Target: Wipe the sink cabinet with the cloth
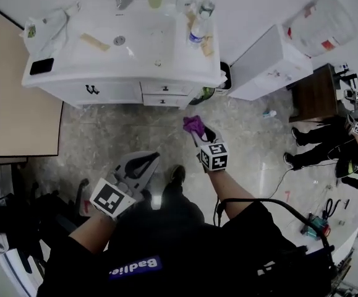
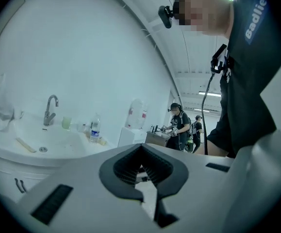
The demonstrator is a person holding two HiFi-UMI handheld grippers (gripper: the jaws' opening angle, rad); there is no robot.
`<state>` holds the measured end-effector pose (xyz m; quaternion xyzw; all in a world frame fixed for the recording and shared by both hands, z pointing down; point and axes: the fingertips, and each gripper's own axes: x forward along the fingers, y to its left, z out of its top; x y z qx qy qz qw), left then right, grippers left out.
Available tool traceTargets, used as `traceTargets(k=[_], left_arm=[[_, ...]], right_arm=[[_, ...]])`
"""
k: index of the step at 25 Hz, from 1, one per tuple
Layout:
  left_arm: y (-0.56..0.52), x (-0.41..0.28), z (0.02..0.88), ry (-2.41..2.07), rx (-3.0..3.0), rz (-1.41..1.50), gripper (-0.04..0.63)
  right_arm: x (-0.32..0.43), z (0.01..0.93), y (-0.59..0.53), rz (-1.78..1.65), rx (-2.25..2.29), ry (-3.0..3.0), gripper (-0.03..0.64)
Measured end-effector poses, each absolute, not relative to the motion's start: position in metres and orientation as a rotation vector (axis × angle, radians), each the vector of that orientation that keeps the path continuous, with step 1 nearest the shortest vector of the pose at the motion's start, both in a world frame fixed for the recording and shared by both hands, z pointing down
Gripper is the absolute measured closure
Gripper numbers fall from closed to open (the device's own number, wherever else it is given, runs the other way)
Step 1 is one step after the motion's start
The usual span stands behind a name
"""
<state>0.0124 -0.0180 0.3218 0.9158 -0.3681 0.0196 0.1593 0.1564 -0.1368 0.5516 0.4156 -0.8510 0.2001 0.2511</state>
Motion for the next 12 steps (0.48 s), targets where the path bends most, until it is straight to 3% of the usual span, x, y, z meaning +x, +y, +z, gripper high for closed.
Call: traceTargets(k=[12], left_arm=[[0.049, 0.012, 0.233, -0.995, 2.754, 0.099, 0.594]], right_arm=[[0.118, 0.382, -0.020, 0.615, 1.063, -2.533, 0.457]])
